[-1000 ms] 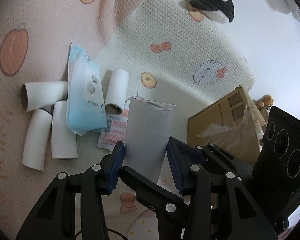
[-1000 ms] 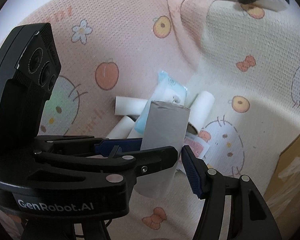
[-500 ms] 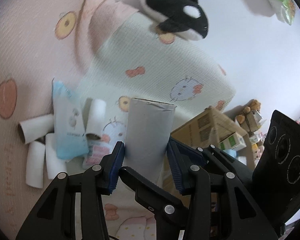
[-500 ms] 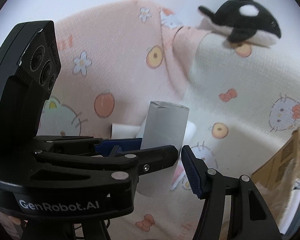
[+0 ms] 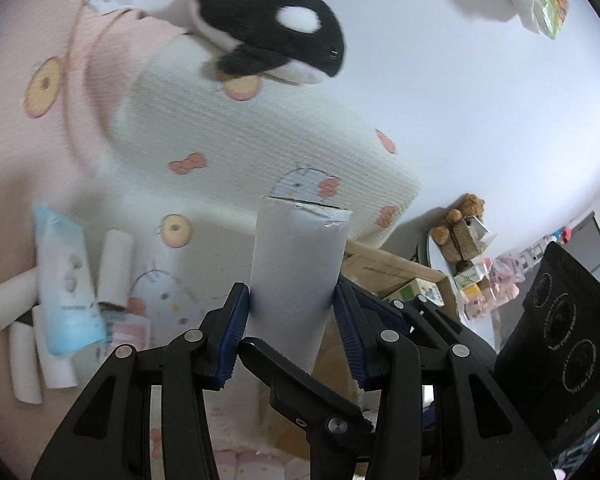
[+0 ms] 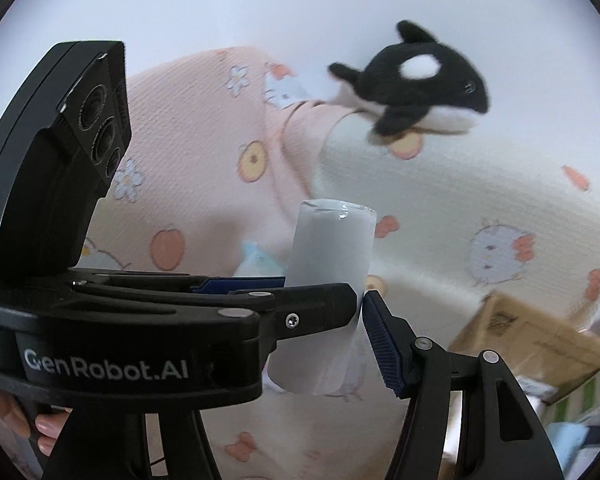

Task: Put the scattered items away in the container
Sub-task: 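Lift the white tube with the left gripper and carry it over the box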

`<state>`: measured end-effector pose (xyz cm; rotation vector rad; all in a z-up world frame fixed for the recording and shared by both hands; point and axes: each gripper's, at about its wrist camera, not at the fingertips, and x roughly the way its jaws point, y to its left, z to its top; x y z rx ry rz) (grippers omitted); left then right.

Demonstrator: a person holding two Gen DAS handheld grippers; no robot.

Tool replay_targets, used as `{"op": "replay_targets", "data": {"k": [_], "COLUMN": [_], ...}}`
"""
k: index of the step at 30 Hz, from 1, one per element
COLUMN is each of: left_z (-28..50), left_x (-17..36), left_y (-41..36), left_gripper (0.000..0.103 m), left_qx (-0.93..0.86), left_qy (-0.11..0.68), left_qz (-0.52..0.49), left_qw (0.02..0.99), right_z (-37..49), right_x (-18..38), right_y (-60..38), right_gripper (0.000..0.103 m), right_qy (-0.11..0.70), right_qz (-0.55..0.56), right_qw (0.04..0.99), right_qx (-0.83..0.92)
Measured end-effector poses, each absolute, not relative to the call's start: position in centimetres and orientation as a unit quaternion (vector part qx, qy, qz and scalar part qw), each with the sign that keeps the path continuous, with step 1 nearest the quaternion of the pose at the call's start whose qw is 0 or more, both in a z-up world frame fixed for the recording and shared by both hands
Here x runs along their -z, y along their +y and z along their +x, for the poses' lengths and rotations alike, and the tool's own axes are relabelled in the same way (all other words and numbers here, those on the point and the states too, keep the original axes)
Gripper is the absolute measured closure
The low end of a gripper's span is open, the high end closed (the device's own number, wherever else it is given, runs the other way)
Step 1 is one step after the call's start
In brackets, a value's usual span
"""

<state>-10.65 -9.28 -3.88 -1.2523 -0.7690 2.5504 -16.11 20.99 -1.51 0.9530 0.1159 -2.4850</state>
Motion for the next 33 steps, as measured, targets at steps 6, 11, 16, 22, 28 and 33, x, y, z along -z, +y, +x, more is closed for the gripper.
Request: {"op": "replay_targets", "data": {"k": [6, 11, 16, 22, 28, 33], "left_z": [-12.1, -12.5, -13.1, -14.5, -15.9, -17.0], "left_x": [2.3, 1.8, 2.7, 3.4, 3.6, 4.8], "left_y": [-6.0, -3.9, -1.7, 1.6, 4.4, 6.4], "left_gripper": [0.055, 0.055, 0.055, 0.055, 0.056, 0.056], "left_qx": [-0.868, -0.870, -0.862, -0.850, -0.830, -0.811], "left_qy": [-0.240, -0.226, -0.211, -0.185, -0.177, -0.172], "left_qz": [-0.417, -0.418, -0.441, -0.466, -0.489, -0.516], "left_qw": [0.122, 0.129, 0.137, 0.163, 0.201, 0.216], "right_z": [-16.0, -15.5, -15.3, -15.0, -14.5, -14.6], "right_x": [-0.5, -1.2, -0.4, 0.1, -0.2, 0.2], "right_y": [23.8, 26.0, 28.3, 30.8, 33.9, 35.6], "right_gripper": [0.044, 0.044, 0.044, 0.044, 0.044, 0.044], "right_qy": [0.056, 0.057, 0.039, 0.022, 0.017, 0.016], "right_qz": [0.336, 0.333, 0.348, 0.364, 0.372, 0.392], "right_qw": [0.211, 0.204, 0.197, 0.178, 0.149, 0.136], "right_qx": [0.916, 0.919, 0.916, 0.914, 0.916, 0.909]}}
